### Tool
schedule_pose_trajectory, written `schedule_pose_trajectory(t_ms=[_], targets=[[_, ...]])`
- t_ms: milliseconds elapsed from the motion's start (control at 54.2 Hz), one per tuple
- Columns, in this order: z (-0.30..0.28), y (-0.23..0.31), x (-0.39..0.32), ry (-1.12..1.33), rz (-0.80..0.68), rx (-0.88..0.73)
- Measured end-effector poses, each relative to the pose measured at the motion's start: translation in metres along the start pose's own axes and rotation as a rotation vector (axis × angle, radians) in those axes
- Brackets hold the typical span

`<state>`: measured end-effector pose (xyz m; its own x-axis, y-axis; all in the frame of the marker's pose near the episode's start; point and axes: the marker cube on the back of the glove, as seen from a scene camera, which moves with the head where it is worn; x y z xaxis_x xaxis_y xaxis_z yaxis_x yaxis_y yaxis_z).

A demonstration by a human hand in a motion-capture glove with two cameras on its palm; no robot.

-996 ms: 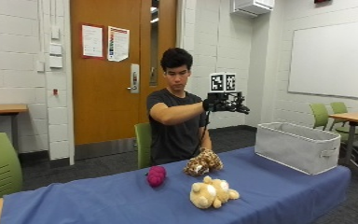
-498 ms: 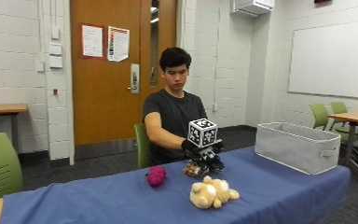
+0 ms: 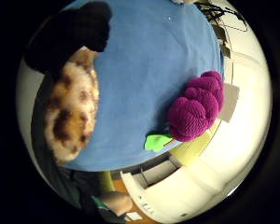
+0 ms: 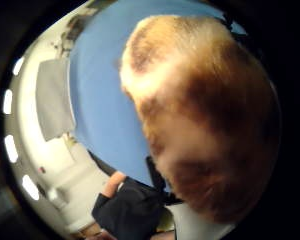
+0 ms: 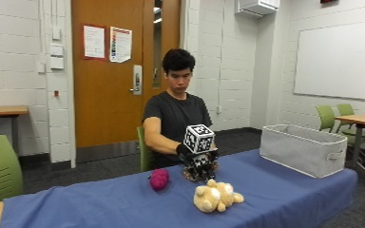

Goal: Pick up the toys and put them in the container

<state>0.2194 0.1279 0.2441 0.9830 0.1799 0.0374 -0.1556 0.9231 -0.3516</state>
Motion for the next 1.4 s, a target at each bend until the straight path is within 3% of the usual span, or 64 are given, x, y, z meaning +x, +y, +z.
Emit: schedule_pose_trajectory(t_ms=[498, 775, 996, 1180, 1291, 1402], targets=[[-0.009, -0.002, -0.015, 0.134, -0.06, 0.341], [-0.033, -0.01, -0.011, -0.041, -0.069, 0.24], [-0.114, -0.017, -0.031, -0.049, -0.063, 0.299], [-0.215, -0.013, -0.097, -0.037, -0.147, 0.444], [-0.271, -0.004, -0.168, -0.01, -0.247, 0.521], [-0.309, 0.016, -0.265, -0.042, -0.469, 0.556]])
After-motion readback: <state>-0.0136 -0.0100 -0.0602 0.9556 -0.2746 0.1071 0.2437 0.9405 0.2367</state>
